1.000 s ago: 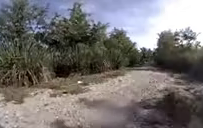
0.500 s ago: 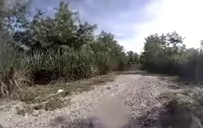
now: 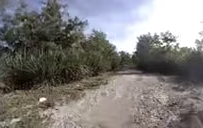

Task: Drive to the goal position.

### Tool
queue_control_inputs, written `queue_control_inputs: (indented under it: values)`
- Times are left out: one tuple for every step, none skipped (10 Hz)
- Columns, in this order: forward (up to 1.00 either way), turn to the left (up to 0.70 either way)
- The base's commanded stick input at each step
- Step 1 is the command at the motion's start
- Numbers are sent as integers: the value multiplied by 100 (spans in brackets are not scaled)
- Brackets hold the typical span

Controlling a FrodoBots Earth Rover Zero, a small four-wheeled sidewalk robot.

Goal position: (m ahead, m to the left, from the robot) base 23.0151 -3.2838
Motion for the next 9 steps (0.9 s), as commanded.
queue_control_inputs:
  values:
    - [85, -4]
    - [85, -5]
    - [85, -31]
    - [85, -16]
    - [85, 0]
    - [85, -1]
    - [85, -9]
    - [85, -24]
    - [85, -34]
